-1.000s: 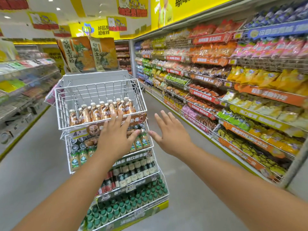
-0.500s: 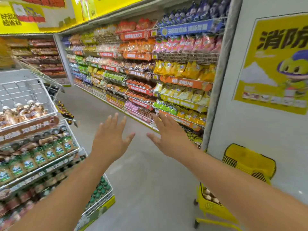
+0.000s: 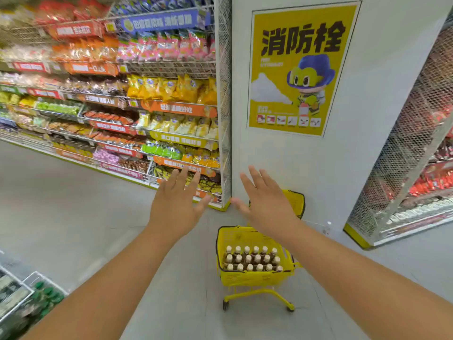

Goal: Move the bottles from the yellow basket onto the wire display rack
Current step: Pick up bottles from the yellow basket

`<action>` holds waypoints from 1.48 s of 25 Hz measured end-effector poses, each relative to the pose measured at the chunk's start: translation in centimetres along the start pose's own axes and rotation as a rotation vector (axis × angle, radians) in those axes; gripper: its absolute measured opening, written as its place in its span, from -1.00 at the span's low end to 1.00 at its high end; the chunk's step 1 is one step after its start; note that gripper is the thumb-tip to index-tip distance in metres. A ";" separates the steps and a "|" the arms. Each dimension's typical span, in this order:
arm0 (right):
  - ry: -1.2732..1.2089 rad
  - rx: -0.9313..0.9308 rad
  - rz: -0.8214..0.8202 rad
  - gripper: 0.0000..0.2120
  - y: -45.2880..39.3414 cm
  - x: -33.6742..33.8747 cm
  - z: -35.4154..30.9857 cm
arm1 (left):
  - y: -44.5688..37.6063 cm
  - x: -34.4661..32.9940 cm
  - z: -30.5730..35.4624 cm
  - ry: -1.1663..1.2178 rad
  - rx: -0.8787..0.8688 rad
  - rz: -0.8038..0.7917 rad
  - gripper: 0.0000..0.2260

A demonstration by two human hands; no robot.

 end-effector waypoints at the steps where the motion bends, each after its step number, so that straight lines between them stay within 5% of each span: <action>1: -0.002 -0.035 0.008 -0.20 0.1 -0.4 1.2 | -1.0 -0.6 1.0 0.001 -0.021 -0.011 -0.27; 21: -0.026 -0.330 -0.236 -0.09 -19.7 -10.6 18.7 | -31.6 -14.8 8.4 0.079 -0.301 -0.222 -0.24; 31: -0.124 -0.221 -0.440 0.12 -23.9 -19.0 27.7 | -36.0 -24.4 14.1 0.141 -0.212 -0.423 -0.24; 37: -0.275 -0.158 -0.563 -0.02 -25.7 -27.2 34.2 | -38.6 -32.8 19.0 0.158 -0.172 -0.561 -0.32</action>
Point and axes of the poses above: each hand's wrist, its own y-axis away from the middle knuckle, its own x-axis out of the back of the hand, z = x × y, the point moved 1 cm from there along -y, towards the middle knuckle, and after that the axes turned 14 degrees about -z, right-handed, at the moved point
